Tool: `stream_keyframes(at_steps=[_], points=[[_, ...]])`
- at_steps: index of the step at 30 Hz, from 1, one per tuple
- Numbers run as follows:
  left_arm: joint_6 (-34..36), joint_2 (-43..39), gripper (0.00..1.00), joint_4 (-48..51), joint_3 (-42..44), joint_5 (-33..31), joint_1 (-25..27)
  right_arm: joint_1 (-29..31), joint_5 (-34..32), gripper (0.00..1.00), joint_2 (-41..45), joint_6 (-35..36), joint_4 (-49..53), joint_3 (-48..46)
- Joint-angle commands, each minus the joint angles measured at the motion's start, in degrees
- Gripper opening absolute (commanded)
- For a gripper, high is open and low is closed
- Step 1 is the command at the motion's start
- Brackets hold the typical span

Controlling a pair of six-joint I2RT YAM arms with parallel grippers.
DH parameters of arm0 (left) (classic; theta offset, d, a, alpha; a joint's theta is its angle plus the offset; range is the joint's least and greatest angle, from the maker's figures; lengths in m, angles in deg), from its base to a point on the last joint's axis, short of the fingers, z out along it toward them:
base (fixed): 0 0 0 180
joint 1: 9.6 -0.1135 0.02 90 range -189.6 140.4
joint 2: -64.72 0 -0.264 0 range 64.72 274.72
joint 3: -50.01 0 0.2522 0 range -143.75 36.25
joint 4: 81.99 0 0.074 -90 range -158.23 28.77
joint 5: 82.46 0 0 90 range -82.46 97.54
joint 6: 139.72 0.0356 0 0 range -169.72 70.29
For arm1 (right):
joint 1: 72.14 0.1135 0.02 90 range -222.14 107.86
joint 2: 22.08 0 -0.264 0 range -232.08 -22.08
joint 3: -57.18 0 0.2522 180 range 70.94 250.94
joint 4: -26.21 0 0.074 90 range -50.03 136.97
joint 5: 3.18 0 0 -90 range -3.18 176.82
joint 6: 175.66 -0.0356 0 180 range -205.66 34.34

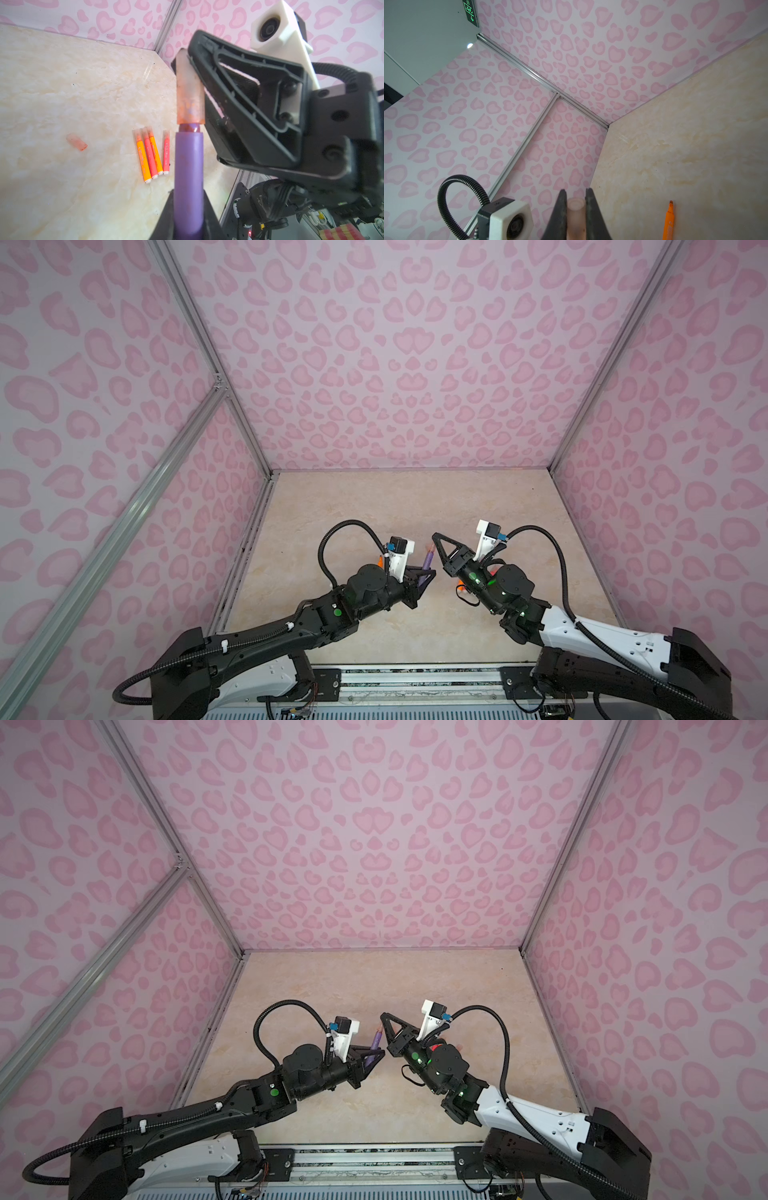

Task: Insert the pens into the pen caps
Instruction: 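Lower the pink cap onto the purple marker tip with the right gripper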

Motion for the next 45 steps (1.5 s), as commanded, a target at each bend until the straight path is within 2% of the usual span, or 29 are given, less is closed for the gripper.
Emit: stream_keyframes(at_steps=[1, 12, 20, 23, 25, 28, 32, 35, 39, 45], points=[[0.01, -0.79, 0.03, -3.48, -1.24, 1.71, -0.32, 0.37, 5.69, 0.0, 0.18, 2.01, -2.37, -0.79], [-0.7, -3.17, 0.03, -3.75, -0.86, 3.76, -1.34, 0.58, 9.21, 0.0, 4.75, 6.0, -5.34, -5.28], [-0.35, -2.91, 0.03, -4.22, -1.02, 4.89, -1.36, 3.17, 11.19, 0.0, 1.75, 7.45, -5.17, -3.3], [-0.17, -3.26, 0.03, -3.8, -0.89, 4.31, -1.37, 3.18, 9.15, 0.0, 3.01, 7.82, -3.82, -3.85], [0.13, -3.65, 0.03, -3.38, -0.87, 3.98, -1.37, 3.18, 7.17, 0.05, 5.09, 8.47, -2.05, -4.36], [0.82, -3.76, 0.03, -2.6, -0.87, 3.73, -1.36, 3.09, 4.13, 0.22, 9.44, 10.2, 2.69, -4.09], [1.83, -3.35, 0.03, -2.35, -0.77, 4.33, -1.28, 2.42, -0.61, 0.38, 16.01, 12.87, 10.25, -2.4], [2.8, -3.05, 0.03, -2.22, -0.61, 4.49, -1.1, 1.0, -1.41, 0.47, 18.77, 13.56, 14.65, -0.44], [4.49, -2.61, 0.03, -1.65, -0.98, 4.85, -0.54, -1.17, -0.79, 0.49, 18.47, 13.26, 17.84, 1.88], [7.22, -1.7, 0.03, -0.15, -1.95, 4.58, 0.52, -2.18, 0.75, 0.49, 12.94, 12.06, 19.1, 5.29]])
